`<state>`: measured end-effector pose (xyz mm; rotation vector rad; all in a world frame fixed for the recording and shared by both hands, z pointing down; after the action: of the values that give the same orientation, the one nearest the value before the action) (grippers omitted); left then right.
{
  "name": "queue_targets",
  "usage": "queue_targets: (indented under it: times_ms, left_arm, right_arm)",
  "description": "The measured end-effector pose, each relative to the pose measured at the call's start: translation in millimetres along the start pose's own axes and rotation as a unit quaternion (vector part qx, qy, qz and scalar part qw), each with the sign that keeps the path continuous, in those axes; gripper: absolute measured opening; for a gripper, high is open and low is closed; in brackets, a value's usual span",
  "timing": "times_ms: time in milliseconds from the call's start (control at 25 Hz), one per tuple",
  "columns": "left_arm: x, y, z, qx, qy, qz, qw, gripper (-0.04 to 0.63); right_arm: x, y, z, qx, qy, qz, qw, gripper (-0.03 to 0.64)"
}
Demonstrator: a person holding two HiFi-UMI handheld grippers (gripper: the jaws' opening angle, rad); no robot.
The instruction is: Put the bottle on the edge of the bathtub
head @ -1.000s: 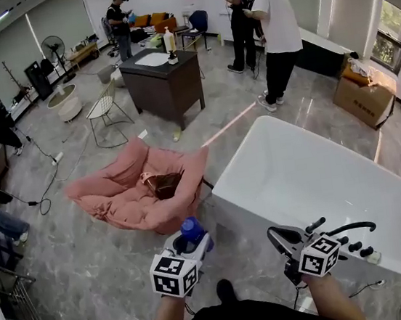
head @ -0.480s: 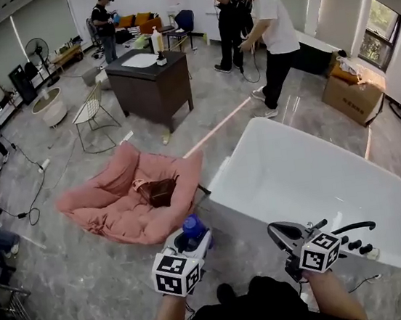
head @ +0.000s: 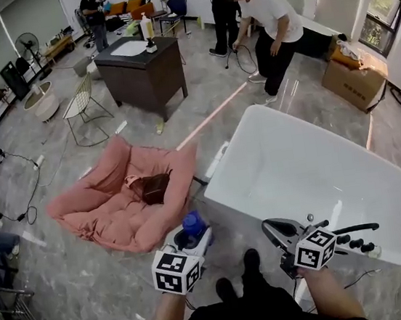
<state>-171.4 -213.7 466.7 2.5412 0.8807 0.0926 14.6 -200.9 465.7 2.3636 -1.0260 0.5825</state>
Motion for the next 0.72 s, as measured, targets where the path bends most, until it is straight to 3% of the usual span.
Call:
queue_targets:
  times_ms: [720]
  left_arm:
    - [1.1, 121.0, -21.2, -0.051, -0.018, -0.035, 0.998, 0.161]
  right_arm:
    - [97.8, 8.7, -5.9, -0.029, 0.036, -0.045, 0.998, 0.012]
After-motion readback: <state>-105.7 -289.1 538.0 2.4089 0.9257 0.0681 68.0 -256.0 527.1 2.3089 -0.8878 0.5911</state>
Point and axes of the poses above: the fingertips, and each gripper's own axes: y forward along the fingers, x to its right, z out of its top, the point moved 2 cm from there along -y, backward along the fingers, and after that the axes turned 8 degrees about y, right-handed, at the moved point
